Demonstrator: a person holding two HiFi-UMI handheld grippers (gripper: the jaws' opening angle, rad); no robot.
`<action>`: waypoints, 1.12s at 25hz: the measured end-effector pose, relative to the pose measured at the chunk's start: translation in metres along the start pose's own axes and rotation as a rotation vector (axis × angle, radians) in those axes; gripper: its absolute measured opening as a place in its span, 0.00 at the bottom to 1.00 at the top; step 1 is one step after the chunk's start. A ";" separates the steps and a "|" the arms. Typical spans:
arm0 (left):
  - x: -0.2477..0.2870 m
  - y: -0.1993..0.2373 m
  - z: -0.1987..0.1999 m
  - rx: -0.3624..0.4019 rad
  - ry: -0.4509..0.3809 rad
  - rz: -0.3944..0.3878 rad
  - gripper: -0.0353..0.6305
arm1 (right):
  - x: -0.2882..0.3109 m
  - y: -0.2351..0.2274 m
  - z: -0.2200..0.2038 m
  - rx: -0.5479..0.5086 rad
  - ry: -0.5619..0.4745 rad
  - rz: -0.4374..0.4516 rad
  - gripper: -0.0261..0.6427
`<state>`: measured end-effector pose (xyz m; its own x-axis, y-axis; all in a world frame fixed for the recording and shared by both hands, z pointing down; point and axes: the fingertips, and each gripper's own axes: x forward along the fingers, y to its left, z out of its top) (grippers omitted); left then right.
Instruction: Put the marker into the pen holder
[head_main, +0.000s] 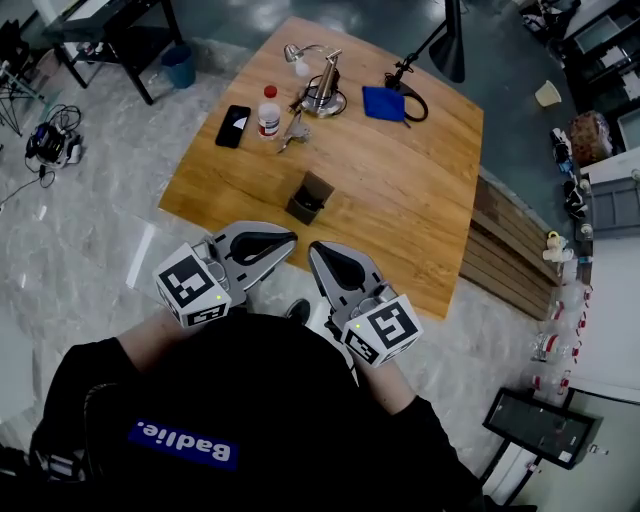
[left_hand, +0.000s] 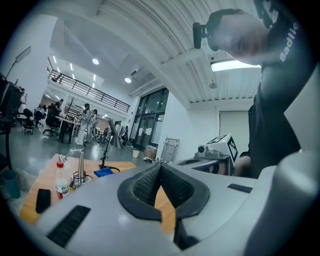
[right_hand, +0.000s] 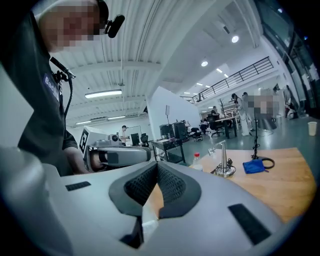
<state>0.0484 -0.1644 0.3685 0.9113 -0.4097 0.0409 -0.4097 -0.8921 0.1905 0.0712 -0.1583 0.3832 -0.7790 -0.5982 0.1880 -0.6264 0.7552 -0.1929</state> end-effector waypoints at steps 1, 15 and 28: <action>0.000 -0.001 -0.001 0.000 0.002 -0.001 0.07 | -0.001 0.002 0.001 -0.001 -0.004 -0.001 0.05; -0.001 -0.010 -0.010 -0.001 0.025 -0.008 0.07 | -0.006 0.008 0.000 0.000 -0.003 0.014 0.05; -0.003 -0.009 -0.014 0.002 0.041 0.002 0.07 | -0.006 0.006 -0.001 0.002 0.001 0.016 0.05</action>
